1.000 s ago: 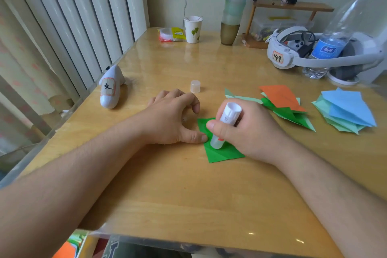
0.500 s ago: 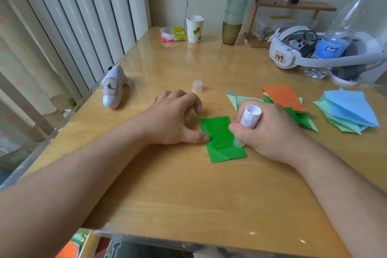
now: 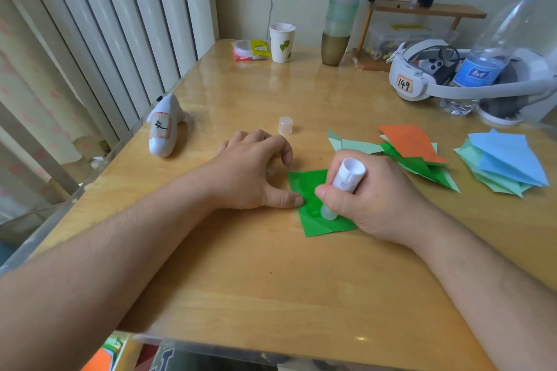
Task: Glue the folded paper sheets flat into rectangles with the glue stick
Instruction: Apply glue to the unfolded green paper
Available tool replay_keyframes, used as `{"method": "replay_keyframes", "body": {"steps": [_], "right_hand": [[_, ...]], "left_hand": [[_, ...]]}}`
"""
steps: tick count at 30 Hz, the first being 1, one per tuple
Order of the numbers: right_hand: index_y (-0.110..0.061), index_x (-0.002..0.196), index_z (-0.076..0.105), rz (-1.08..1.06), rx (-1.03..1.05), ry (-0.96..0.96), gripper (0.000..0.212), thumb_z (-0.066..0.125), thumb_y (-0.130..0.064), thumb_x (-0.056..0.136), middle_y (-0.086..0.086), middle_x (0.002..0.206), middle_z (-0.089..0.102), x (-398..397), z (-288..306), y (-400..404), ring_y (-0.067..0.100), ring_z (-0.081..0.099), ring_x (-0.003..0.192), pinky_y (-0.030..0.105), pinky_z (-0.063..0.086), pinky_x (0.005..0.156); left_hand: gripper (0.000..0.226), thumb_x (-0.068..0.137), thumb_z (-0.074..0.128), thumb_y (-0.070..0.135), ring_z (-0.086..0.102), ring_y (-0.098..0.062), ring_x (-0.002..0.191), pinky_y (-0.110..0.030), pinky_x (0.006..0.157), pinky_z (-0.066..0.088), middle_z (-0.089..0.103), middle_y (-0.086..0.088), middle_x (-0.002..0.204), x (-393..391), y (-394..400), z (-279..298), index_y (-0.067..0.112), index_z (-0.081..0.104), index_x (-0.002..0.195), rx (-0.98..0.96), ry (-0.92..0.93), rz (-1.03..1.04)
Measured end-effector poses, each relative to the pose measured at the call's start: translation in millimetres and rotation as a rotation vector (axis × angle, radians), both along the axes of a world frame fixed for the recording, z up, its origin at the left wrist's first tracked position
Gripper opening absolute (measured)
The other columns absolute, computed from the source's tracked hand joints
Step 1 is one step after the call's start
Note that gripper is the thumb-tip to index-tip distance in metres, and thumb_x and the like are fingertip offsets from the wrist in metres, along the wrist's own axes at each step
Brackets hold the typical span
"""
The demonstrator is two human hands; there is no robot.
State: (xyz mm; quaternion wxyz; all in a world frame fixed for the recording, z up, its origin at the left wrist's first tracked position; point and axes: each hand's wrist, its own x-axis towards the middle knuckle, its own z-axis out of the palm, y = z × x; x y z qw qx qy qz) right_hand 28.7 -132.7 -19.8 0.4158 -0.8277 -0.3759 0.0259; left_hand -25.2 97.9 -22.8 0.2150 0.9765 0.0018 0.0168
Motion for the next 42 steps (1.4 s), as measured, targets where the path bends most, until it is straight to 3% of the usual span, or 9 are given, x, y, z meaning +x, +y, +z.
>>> {"method": "replay_keyframes", "body": {"steps": [3, 8, 12, 16, 21, 25, 30, 37, 42], "right_hand": [[-0.017, 0.069, 0.054, 0.013, -0.032, 0.008, 0.026, 0.071, -0.037, 0.075, -0.007, 0.056, 0.052, 2.3, 1.6, -4.7, 0.007, 0.042, 0.057, 0.020, 0.034, 0.053], [-0.017, 0.070, 0.056, -0.043, -0.041, -0.017, 0.026, 0.069, -0.038, 0.074, 0.001, 0.064, 0.057, 11.8, 2.7, -13.2, 0.020, 0.049, 0.063, 0.034, 0.041, 0.060], [-0.018, 0.069, 0.053, -0.090, -0.052, -0.047, 0.029, 0.073, -0.037, 0.078, -0.002, 0.061, 0.053, 14.7, 0.2, -13.6, 0.014, 0.043, 0.059, 0.033, 0.038, 0.058], [-0.014, 0.068, 0.051, -0.183, 0.062, -0.098, 0.030, 0.069, -0.035, 0.078, 0.005, 0.060, 0.050, 15.6, 2.0, -7.6, 0.021, 0.043, 0.060, 0.038, 0.039, 0.059], [-0.020, 0.071, 0.054, -0.146, 0.075, -0.068, 0.027, 0.069, -0.042, 0.079, -0.002, 0.061, 0.055, 15.7, 0.0, -0.4, 0.020, 0.050, 0.063, 0.035, 0.041, 0.060], [-0.020, 0.072, 0.056, -0.141, 0.115, -0.072, 0.027, 0.070, -0.041, 0.082, 0.001, 0.066, 0.057, 17.3, 0.3, -1.5, 0.019, 0.050, 0.064, 0.032, 0.040, 0.060], [-0.018, 0.072, 0.055, -0.097, -0.005, -0.028, 0.028, 0.077, -0.028, 0.086, -0.015, 0.055, 0.054, 16.5, -2.3, -3.2, 0.007, 0.046, 0.057, 0.022, 0.034, 0.053], [-0.011, 0.069, 0.052, -0.030, -0.023, -0.045, 0.036, 0.067, -0.044, 0.072, 0.011, 0.065, 0.052, 9.6, 1.7, -7.2, 0.029, 0.047, 0.066, 0.043, 0.041, 0.060], [-0.013, 0.069, 0.053, -0.068, 0.171, -0.030, 0.038, 0.063, -0.050, 0.074, 0.011, 0.060, 0.056, 4.7, 5.1, 2.3, 0.029, 0.050, 0.061, 0.039, 0.042, 0.058]], "left_hand": [[0.063, 0.060, 0.076, 0.077, 0.031, -0.015, 0.119, -0.040, 0.105, 0.029, 0.043, 0.016, 0.122, 0.0, 0.7, -0.2, 0.046, 0.047, 0.106, -0.005, 0.003, -0.004], [0.063, 0.060, 0.075, 0.078, 0.031, -0.015, 0.119, -0.041, 0.106, 0.031, 0.043, 0.016, 0.122, -0.5, 1.7, 0.9, 0.047, 0.047, 0.107, -0.003, 0.014, -0.011], [0.062, 0.062, 0.077, 0.076, 0.031, -0.016, 0.120, -0.040, 0.104, 0.030, 0.043, 0.016, 0.121, -0.4, 1.4, 0.4, 0.046, 0.047, 0.107, -0.008, 0.005, -0.010], [0.063, 0.061, 0.077, 0.077, 0.032, -0.016, 0.119, -0.040, 0.103, 0.029, 0.043, 0.016, 0.121, 0.4, 1.2, 0.4, 0.046, 0.047, 0.107, 0.000, 0.010, -0.008], [0.063, 0.060, 0.078, 0.076, 0.032, -0.016, 0.117, -0.040, 0.104, 0.030, 0.043, 0.016, 0.121, 0.8, 1.3, 0.4, 0.046, 0.047, 0.106, -0.008, 0.012, -0.010], [0.064, 0.059, 0.076, 0.077, 0.033, -0.016, 0.116, -0.041, 0.104, 0.032, 0.044, 0.016, 0.120, 0.7, 1.3, 0.4, 0.046, 0.047, 0.106, -0.009, 0.014, -0.009], [0.062, 0.059, 0.077, 0.077, 0.032, -0.015, 0.118, -0.044, 0.109, 0.032, 0.043, 0.017, 0.120, 0.1, 0.9, 0.7, 0.047, 0.047, 0.105, -0.007, 0.010, -0.005], [0.062, 0.060, 0.078, 0.076, 0.031, -0.015, 0.117, -0.044, 0.108, 0.031, 0.043, 0.017, 0.120, -0.1, 0.7, 0.5, 0.047, 0.047, 0.105, -0.012, 0.005, -0.005], [0.062, 0.061, 0.080, 0.074, 0.031, -0.015, 0.116, -0.044, 0.107, 0.031, 0.043, 0.016, 0.120, 0.5, 1.1, 1.1, 0.046, 0.047, 0.106, -0.011, 0.008, -0.007]]}}
